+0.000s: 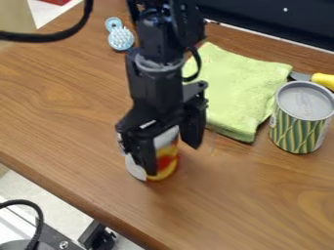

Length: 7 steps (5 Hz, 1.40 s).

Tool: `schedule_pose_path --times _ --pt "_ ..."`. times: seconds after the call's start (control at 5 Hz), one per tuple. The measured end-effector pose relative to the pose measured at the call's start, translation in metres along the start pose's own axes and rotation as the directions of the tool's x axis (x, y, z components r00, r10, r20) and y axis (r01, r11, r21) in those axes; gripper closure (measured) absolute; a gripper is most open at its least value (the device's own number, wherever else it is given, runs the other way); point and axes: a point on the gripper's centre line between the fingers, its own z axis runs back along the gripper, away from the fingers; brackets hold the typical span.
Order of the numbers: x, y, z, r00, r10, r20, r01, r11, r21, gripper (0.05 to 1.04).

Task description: Moved the red can from the bottom middle to the left side of the table

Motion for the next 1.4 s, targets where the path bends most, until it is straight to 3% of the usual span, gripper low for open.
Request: schedule_pose_path --times 0.2,0.4,0.6,0.8,1.0,1.4 --pt "0.018 -0.002 -0.003 1.0 -0.008 0.001 0.008 1.0 -0.021 0.085" --pt "0.04 -0.003 -0.003 0.999 -0.011 0.031 0.013 0.998 -0.063 0.085" --pt "0.066 -0.004 -0.007 0.998 -0.028 0.061 0.033 0.997 -0.075 0.085" --pt "0.09 -0.005 0.003 0.995 -0.046 0.092 0.056 0.991 -0.119 0.085" --pt "0.108 -0.002 0.003 0.992 -0.086 0.097 0.096 0.99 -0.103 0.085" --pt "0.132 -0.001 -0.005 0.982 -0.111 0.154 0.122 0.991 -0.06 0.085"
